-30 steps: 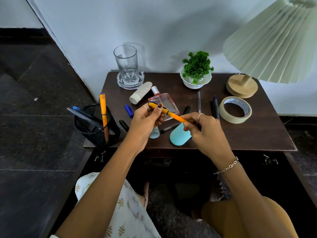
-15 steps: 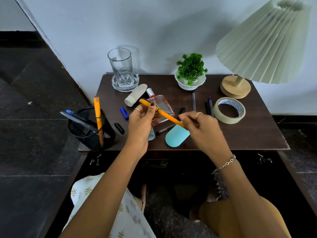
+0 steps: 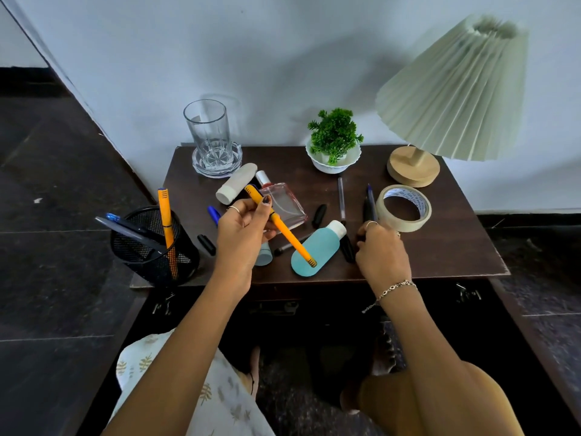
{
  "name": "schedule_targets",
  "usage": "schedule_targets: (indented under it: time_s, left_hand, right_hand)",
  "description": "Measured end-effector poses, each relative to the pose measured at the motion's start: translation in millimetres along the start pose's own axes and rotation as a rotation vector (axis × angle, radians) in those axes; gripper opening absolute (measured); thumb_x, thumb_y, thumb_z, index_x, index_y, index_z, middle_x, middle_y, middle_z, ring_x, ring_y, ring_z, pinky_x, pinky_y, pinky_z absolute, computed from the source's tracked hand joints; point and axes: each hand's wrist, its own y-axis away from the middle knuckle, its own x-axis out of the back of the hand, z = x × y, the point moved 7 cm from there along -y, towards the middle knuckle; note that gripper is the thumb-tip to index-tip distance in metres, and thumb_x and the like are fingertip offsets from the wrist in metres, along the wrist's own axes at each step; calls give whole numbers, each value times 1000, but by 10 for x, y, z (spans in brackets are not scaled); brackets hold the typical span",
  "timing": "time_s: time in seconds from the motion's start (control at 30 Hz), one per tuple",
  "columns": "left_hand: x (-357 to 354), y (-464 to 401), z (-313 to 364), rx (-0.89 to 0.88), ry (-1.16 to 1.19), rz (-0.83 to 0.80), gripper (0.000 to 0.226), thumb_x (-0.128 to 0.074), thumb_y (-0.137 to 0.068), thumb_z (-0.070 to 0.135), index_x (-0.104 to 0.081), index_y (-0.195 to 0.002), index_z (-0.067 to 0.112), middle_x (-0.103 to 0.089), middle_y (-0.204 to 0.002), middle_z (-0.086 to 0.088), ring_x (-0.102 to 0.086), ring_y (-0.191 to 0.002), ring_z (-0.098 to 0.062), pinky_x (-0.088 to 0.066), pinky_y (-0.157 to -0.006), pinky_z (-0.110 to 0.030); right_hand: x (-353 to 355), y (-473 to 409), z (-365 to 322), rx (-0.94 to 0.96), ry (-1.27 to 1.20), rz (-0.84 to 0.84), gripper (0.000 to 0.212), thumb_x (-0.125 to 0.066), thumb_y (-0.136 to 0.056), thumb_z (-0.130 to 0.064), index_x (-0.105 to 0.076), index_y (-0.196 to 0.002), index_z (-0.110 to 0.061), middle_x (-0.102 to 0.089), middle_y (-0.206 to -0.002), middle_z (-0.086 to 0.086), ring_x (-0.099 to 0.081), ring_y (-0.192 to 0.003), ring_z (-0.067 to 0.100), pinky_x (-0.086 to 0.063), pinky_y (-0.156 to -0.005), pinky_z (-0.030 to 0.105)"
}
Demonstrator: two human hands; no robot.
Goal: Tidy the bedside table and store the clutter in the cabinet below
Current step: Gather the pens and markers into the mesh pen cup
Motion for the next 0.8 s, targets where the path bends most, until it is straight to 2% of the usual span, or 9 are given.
schedule_targets:
  time_s: [0.1, 0.23, 0.37, 0.5, 0.6, 0.67, 0.7, 0.77, 0.8]
  left_hand:
    - [67, 114, 132, -35, -18, 3, 11, -55, -93, 18, -62, -85, 16, -68, -66, 7, -64, -65, -5, -52, -59, -18]
    - [262, 342, 352, -111, -15, 4, 8, -57, -91, 16, -63, -87, 15, -67, -71, 1, -65, -69, -8, -53, -60, -19]
    - [675, 499, 709, -247, -28, 141, 2, -59, -89, 11, -62, -89, 11, -67, -71, 3, -65, -66, -5, -55, -62, -18]
    - [1238, 541, 1135, -442, -230, 348, 7, -61, -90, 15, -59, -85, 21, -70, -70, 12, -66, -66, -1, -56, -67, -18]
    - [1548, 510, 1287, -498, -440, 485, 7, -61, -90, 22, -56, -93, 20, -67, -78, 10, -67, -72, -6, -58, -76, -33]
    - [1634, 459, 1298, -487, -564, 509, 14, -61, -90, 24, -53, -100, 19, -67, -83, 8, -68, -78, -14, -57, -79, -39]
    - [1646, 419, 1280, -474, -627, 499, 17, -61, -90, 23, -52, -104, 19, -67, -85, 6, -67, -80, -17, -56, -79, -35]
    - [1602, 363, 1217, -438, -769, 465, 26, -61, -91, 22, -52, -114, 14, -66, -87, 3, -62, -82, -13, -47, -71, -13]
    - [1572, 340, 1175, -412, -838, 450, 30, -61, -91, 20, -51, -118, 13, -65, -87, 2, -59, -81, -11, -40, -65, -7]
  right_hand:
    - [20, 39, 42, -25, 17, -25, 18, -55, -84, -2, -59, -101, -6, -57, -110, 15, -53, -106, 36, -46, -80, 39]
    - [46, 101, 98, -41, 9, -67, 24, -53, -81, -2, -57, -104, -8, -58, -112, 19, -54, -106, 43, -45, -84, 41]
    - [78, 139, 118, -84, -58, -114, 35, -57, -79, -6, -53, -113, -9, -59, -115, 22, -53, -108, 43, -43, -88, 42]
    - [133, 185, 128, -135, -174, -140, 49, -60, -79, -6, -48, -127, -7, -57, -118, 24, -50, -112, 42, -40, -93, 43]
    - [128, 201, 119, -173, -259, -171, 52, -63, -78, -9, -48, -128, -9, -61, -112, 23, -53, -110, 40, -43, -94, 42]
    - [113, 219, 89, -184, -285, -196, 52, -63, -78, -10, -50, -128, -10, -65, -105, 21, -56, -107, 36, -44, -94, 40]
    - [119, 224, 75, -183, -287, -198, 52, -63, -78, -11, -50, -128, -11, -66, -103, 20, -57, -105, 35, -45, -93, 39]
    - [134, 228, 64, -176, -312, -199, 50, -62, -79, -10, -51, -128, -10, -67, -96, 16, -59, -99, 32, -45, -90, 35]
    - [129, 233, 64, -177, -344, -211, 49, -62, -80, -9, -52, -128, -9, -67, -88, 12, -60, -92, 28, -45, -86, 32]
